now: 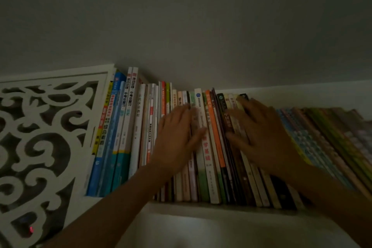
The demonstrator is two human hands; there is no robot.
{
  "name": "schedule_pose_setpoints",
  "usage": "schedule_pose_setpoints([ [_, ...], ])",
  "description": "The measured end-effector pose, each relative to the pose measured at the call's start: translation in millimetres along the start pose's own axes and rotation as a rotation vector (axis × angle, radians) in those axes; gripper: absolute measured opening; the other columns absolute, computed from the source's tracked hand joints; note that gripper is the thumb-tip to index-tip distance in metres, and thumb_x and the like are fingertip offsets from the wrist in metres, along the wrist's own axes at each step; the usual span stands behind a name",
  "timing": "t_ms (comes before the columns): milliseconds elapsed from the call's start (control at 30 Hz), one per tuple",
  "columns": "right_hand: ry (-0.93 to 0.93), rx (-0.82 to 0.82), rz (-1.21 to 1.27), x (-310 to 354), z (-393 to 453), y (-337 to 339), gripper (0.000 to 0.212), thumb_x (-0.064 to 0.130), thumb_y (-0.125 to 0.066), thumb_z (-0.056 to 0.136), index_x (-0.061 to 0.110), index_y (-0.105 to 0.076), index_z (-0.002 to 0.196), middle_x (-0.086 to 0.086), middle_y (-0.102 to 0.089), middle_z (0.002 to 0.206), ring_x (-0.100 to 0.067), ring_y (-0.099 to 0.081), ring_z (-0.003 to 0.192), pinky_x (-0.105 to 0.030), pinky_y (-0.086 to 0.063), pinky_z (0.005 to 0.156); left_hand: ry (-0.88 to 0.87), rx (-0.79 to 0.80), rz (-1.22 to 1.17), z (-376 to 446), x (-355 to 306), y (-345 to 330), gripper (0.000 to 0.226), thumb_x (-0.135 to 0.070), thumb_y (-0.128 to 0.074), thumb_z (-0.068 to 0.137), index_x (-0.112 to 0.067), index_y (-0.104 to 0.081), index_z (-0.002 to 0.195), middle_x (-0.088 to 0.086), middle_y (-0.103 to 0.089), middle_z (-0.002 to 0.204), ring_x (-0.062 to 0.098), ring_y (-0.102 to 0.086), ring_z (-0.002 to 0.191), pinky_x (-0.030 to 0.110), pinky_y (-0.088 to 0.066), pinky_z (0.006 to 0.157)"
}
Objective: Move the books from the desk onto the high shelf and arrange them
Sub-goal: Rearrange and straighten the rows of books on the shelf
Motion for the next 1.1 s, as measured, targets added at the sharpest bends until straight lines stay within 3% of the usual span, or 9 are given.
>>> schedule_pose_setpoints([
  [33, -0.068, -0.047, 0.048, 1.5, 13.5, 4.8, 0.070, 0.070, -0.023, 0.084, 0.034, -0.030, 0.144, 0.003, -0.010, 0.158, -0.022, -0.006, 0.144, -0.044, -0.002, 0.118, 0.048, -0.029, -0.026, 10.4, 3.4, 2.1, 0.065, -0.060, -0.037, 0.089, -0.023, -0.031, 0.142, -0.001, -0.027, 0.151, 0.015, -0.020, 0.139, 0.044, -0.016, 0.116],
  [100, -0.110, -0.030, 0.032, 9.8, 37.5, 3.0, 0.063, 0.060, -0.035, 0.091, 0.032, -0.023, 0.146, 0.001, -0.004, 0.158, -0.022, -0.001, 0.145, -0.045, -0.002, 0.118, 0.111, 0.003, 0.026, 23.3, 7.7, -1.5, 0.074, -0.061, -0.042, 0.086, -0.023, -0.021, 0.146, 0.002, -0.014, 0.156, 0.017, -0.007, 0.143, 0.042, -0.003, 0.117],
  [233, -0.082, 0.092, -0.133, 12.4, 53.6, -19.9, 0.068, 0.063, -0.029, 0.091, 0.040, 0.002, 0.147, 0.000, 0.009, 0.159, -0.024, 0.010, 0.145, -0.048, 0.009, 0.114, 0.207, 0.020, 0.128, 26.8, 16.9, -9.7, 0.086, -0.069, -0.038, 0.080, -0.027, -0.007, 0.149, 0.003, 0.006, 0.158, 0.018, 0.014, 0.144, 0.042, 0.015, 0.110],
  [333, -0.140, 0.083, -0.124, 0.5, 55.4, -22.4, 0.071, 0.070, -0.031, 0.087, 0.048, 0.005, 0.144, 0.000, 0.012, 0.158, -0.026, 0.015, 0.144, -0.052, 0.011, 0.112, 0.234, 0.033, 0.245, 27.8, 18.4, -13.1, 0.091, -0.074, -0.030, 0.078, -0.028, 0.002, 0.149, 0.005, 0.014, 0.157, 0.021, 0.021, 0.142, 0.048, 0.019, 0.107],
  [433, -0.151, 0.088, -0.138, 0.4, 57.2, -21.0, 0.075, 0.069, -0.037, 0.085, 0.049, 0.006, 0.144, -0.001, 0.016, 0.157, -0.027, 0.016, 0.144, -0.054, 0.010, 0.112, 0.214, 0.063, 0.263, 27.1, 14.2, -13.1, 0.093, -0.075, -0.031, 0.078, -0.026, 0.005, 0.149, 0.005, 0.016, 0.156, 0.021, 0.023, 0.141, 0.045, 0.021, 0.104],
  [567, -0.074, 0.199, -0.112, 5.3, 77.5, -14.5, 0.099, 0.063, -0.058, 0.078, 0.043, 0.013, 0.145, -0.002, 0.023, 0.155, -0.027, 0.021, 0.142, -0.055, 0.012, 0.111, 0.192, 0.070, 0.276, 32.3, 15.2, -6.5, 0.102, -0.076, -0.039, 0.074, -0.024, 0.006, 0.149, 0.006, 0.017, 0.156, 0.023, 0.023, 0.141, 0.044, 0.021, 0.104],
  [700, 0.006, 0.439, -0.101, 9.1, 99.6, -13.6, 0.094, 0.054, -0.064, 0.078, 0.041, -0.002, 0.147, 0.001, 0.013, 0.158, -0.024, 0.019, 0.143, -0.054, 0.013, 0.111, 0.088, 0.164, 0.248, 54.9, 13.0, -4.0, 0.107, -0.076, -0.050, 0.067, -0.030, 0.001, 0.149, 0.004, 0.015, 0.156, 0.025, 0.023, 0.141, 0.046, 0.021, 0.105],
  [933, 0.048, 0.269, -0.078, 2.7, 93.6, -15.1, 0.068, 0.056, -0.050, 0.084, 0.032, -0.024, 0.143, 0.009, -0.006, 0.158, -0.018, 0.008, 0.145, -0.050, 0.010, 0.113, 0.088, 0.126, 0.167, 65.6, 15.9, -8.3, 0.095, -0.072, -0.056, 0.067, -0.032, -0.021, 0.146, -0.002, -0.007, 0.156, 0.025, 0.013, 0.143, 0.050, 0.014, 0.110],
  [1100, -0.008, 0.272, -0.012, -0.2, 93.3, -7.9, 0.058, 0.035, -0.061, 0.085, 0.032, -0.033, 0.135, 0.008, -0.008, 0.158, -0.019, 0.007, 0.145, -0.049, 0.009, 0.114, 0.065, 0.158, 0.150, 65.4, 17.0, -8.5, 0.094, -0.070, -0.058, 0.069, -0.032, -0.019, 0.146, 0.000, -0.011, 0.155, 0.027, 0.014, 0.143, 0.051, 0.016, 0.109],
])
Point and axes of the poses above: each hand's wrist, its own z-axis towards the middle knuckle, its own y-axis out of the back of the hand, x = y × z, the point moved 5 cm from there along z, towards the middle knuckle
